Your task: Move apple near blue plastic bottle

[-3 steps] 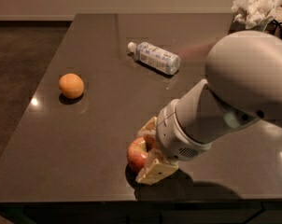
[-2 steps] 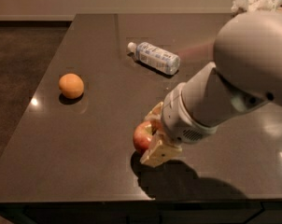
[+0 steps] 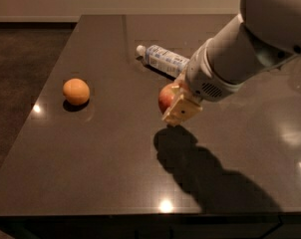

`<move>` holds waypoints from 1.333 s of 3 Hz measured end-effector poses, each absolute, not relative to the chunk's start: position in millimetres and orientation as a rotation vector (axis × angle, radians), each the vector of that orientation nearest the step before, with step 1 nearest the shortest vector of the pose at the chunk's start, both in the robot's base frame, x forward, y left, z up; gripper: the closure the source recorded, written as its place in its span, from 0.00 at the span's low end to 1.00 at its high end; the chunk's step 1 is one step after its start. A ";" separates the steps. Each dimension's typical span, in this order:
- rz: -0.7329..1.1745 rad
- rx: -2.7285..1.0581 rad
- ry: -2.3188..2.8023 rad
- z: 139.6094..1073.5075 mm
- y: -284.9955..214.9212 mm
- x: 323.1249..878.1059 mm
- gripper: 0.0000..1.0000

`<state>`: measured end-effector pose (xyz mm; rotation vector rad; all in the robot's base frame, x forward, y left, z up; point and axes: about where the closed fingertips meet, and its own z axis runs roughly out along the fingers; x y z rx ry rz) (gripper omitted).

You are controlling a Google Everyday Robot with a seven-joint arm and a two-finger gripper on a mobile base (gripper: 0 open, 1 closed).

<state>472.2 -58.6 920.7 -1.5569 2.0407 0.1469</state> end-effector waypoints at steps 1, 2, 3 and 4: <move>0.081 -1.476 2.059 922.2 -68.7 511.2 1.00; 0.031 -1.411 2.090 912.6 -77.9 549.2 1.00; 0.004 -1.354 2.135 896.5 -89.8 581.5 1.00; 0.009 -1.301 2.193 881.5 -99.4 607.8 1.00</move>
Offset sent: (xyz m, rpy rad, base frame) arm 0.1251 -0.0337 -0.0237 -0.0265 -0.0835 -0.2134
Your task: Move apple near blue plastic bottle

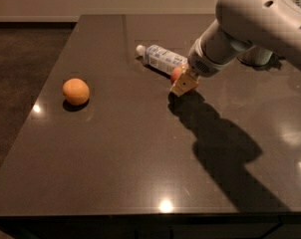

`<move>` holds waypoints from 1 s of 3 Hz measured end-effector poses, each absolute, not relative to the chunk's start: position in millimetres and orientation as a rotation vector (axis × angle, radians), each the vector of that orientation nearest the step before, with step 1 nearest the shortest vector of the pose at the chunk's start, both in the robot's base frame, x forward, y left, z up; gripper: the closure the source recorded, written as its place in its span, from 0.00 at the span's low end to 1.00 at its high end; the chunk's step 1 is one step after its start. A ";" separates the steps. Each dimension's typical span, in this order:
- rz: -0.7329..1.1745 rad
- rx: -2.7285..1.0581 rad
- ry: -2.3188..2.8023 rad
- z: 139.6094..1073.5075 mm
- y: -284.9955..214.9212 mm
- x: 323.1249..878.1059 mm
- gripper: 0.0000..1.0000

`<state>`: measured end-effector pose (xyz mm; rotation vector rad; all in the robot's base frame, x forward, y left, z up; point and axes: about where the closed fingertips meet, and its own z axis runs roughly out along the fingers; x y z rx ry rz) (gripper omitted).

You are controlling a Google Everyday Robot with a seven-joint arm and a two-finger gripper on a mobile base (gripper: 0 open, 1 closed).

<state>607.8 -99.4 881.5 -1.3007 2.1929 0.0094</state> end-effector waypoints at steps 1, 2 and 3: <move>0.018 -1.227 2.267 867.7 -110.5 626.9 1.00; 0.016 -1.156 2.307 857.4 -114.2 633.1 0.82; 0.023 -1.124 2.314 849.8 -114.4 629.9 0.50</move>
Offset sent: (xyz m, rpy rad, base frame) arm 0.0327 -0.0218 -0.0381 0.0414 0.0581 -0.2071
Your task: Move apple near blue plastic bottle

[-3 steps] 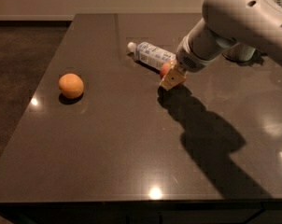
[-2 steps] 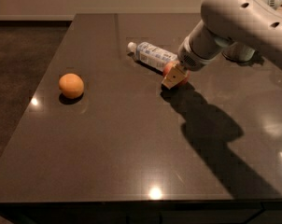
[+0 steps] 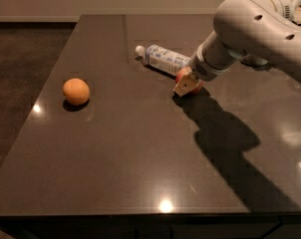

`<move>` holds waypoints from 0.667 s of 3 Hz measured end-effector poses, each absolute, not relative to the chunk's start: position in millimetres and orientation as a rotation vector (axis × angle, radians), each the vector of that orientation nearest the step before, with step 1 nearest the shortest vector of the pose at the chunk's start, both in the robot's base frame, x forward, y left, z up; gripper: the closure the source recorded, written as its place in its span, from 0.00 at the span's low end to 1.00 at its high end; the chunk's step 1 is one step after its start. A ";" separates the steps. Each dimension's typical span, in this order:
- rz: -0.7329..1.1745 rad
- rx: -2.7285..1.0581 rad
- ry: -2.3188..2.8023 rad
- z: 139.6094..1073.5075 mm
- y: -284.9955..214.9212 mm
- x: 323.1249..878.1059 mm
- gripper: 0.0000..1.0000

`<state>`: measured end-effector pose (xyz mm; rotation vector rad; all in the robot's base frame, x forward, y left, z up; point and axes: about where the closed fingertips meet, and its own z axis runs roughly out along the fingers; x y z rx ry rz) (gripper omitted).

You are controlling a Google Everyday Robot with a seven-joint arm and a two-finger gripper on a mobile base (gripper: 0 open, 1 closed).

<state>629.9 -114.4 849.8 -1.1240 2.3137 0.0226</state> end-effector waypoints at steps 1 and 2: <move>0.023 -1.124 2.314 851.2 -114.4 629.9 0.28; 0.023 -1.127 2.313 850.8 -113.3 629.6 0.05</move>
Offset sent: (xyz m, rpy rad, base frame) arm 0.0000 0.0000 0.0014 0.0000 0.0000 0.0000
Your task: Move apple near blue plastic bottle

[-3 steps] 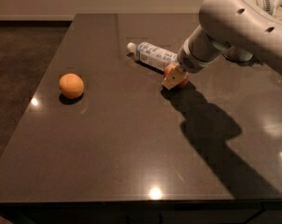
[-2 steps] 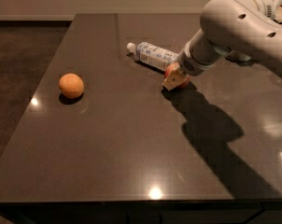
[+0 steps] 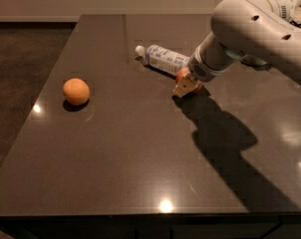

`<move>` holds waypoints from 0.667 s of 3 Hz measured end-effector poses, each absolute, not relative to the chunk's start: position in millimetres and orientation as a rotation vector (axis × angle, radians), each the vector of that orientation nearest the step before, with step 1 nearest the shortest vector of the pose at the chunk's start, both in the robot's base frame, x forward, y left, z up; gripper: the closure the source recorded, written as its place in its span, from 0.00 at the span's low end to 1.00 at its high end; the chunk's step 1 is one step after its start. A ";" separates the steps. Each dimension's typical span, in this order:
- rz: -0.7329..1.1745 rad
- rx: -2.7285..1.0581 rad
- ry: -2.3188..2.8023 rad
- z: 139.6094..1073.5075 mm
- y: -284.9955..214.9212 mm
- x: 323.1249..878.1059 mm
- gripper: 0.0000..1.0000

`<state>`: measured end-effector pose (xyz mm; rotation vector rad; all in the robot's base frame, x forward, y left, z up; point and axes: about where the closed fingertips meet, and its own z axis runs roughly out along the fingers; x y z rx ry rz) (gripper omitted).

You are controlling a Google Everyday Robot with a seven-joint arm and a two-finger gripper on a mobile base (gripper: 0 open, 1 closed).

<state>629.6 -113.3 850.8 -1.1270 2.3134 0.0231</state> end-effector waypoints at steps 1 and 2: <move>0.023 -1.129 2.313 850.5 -112.5 629.4 0.00; 0.023 -1.129 2.313 850.5 -112.5 629.4 0.00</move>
Offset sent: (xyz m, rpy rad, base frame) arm -0.0002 0.0007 -0.0003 -0.0004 0.0005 0.0014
